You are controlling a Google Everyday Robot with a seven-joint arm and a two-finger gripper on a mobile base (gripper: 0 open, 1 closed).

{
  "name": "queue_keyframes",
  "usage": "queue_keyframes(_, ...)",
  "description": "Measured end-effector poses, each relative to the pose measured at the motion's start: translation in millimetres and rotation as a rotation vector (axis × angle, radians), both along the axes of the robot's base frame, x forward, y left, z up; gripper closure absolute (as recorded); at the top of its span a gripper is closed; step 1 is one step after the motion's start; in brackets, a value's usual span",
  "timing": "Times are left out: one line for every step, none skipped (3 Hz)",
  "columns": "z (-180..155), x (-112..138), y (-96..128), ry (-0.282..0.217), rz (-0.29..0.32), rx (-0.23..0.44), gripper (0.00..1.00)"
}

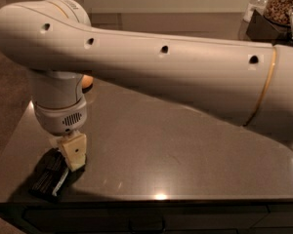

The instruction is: Move rxbar chocolate near green rice chip bag

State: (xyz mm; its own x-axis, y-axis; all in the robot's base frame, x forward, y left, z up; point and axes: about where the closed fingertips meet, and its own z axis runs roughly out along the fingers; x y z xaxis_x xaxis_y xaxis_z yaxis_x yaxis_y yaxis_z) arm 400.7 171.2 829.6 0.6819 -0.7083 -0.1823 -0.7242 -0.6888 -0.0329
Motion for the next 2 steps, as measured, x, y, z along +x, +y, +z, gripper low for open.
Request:
queue_keyframes(5.2, 0.1, 0.0, 0.000, 0.000, 0.000, 0.92)
queue_keyframes(21.7, 1.1, -17.4, 0.019, -0.047, 0.049, 1.00)
